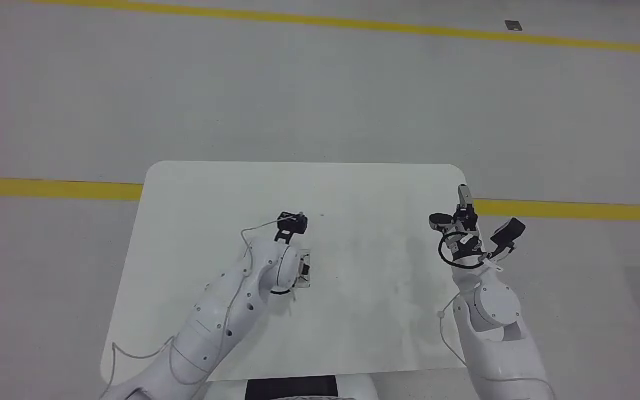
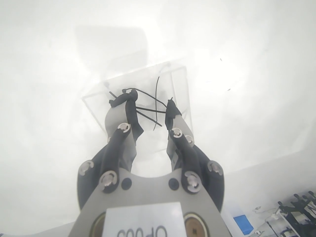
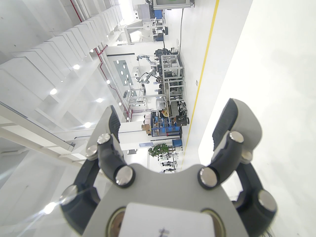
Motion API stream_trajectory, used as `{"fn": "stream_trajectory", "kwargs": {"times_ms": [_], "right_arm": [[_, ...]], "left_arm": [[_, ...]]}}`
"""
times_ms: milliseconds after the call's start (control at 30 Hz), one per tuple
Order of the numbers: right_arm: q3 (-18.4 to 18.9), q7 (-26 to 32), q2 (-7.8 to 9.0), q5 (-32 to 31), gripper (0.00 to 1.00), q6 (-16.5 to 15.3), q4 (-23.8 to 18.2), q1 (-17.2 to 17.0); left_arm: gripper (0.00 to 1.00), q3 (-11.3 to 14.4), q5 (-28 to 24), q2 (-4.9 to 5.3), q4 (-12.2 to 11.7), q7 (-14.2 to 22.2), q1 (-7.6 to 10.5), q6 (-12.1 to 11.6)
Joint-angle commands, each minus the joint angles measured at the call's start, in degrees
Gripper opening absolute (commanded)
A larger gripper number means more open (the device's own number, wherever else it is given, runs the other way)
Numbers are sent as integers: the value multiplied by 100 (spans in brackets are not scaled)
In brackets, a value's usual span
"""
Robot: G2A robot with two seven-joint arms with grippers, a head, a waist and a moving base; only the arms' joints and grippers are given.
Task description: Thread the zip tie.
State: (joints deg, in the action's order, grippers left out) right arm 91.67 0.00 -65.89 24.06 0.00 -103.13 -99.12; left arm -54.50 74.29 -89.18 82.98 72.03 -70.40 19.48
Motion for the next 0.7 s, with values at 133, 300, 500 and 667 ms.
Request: {"fn": "stream_trajectory", "kwargs": {"times_ms": [133,300,500,667], "right_arm": [[0,0,0,0,100,0,0,0],[0,0,0,0,100,0,0,0],[0,0,0,0,100,0,0,0],[0,0,0,0,100,0,0,0]], "left_arm": [[25,18,58,-29,-107,-50,36,0],[24,14,138,-61,-162,-70,39,0],[4,14,217,-98,-191,-55,37,0],[5,7,303,-121,-138,-35,0,0]]}}
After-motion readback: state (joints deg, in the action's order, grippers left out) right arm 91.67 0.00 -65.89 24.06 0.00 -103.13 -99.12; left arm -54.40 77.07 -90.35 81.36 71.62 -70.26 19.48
